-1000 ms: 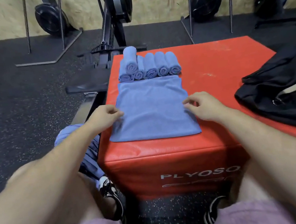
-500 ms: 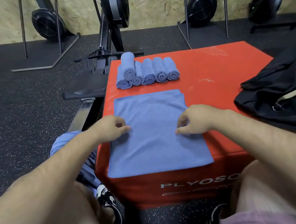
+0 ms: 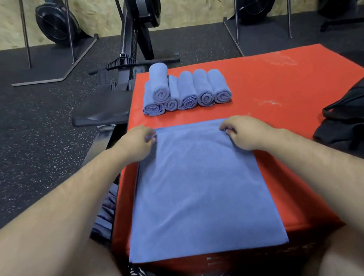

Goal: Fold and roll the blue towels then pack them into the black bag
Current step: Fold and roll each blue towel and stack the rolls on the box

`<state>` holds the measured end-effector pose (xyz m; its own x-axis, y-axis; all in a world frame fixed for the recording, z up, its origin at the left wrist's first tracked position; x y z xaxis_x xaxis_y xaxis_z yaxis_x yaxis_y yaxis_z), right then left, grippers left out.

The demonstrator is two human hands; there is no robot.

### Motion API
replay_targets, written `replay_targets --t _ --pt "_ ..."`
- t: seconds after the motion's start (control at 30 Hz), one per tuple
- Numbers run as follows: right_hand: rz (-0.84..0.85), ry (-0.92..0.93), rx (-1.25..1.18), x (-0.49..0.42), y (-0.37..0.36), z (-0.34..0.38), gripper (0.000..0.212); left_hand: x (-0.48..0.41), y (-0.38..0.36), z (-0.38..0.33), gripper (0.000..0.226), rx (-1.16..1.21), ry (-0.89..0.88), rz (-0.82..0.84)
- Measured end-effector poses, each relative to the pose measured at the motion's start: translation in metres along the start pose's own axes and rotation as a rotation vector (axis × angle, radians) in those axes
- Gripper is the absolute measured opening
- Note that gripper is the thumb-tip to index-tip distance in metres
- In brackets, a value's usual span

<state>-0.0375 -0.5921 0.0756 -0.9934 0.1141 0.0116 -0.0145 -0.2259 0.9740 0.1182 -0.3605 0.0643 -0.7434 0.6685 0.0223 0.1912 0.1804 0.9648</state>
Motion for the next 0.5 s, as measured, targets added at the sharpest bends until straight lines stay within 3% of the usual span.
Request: replay_targets --t 0.3,0.43,0.5 --pt "0.066 -0.151 0.006 -0.036 -0.011 -0.033 0.026 -0.025 -0.005 0.011 0.019 0.055 -0.034 -0.055" --pt "0.030 -0.092 -0.012 -0.038 -0.007 -0.030 0.006 -0.022 0.000 0.009 0.009 0.095 -0.099 -0.078" --pt "0.004 -0.060 -0.028 -0.038 -0.003 -0.028 0.008 -0.019 0.004 0.006 0.011 0.094 -0.131 -0.103"
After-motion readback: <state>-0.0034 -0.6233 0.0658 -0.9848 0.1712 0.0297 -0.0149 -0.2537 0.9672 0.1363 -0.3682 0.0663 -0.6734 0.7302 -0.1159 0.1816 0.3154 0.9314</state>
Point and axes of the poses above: each hand's wrist, its own x-axis away from the middle knuckle, its own y-axis out of the back of the hand, z = x × y, the point moved 10 cm from there along -x, towards the middle knuckle, and after that the axes turned 4 degrees about y, right-handed, at the moved point
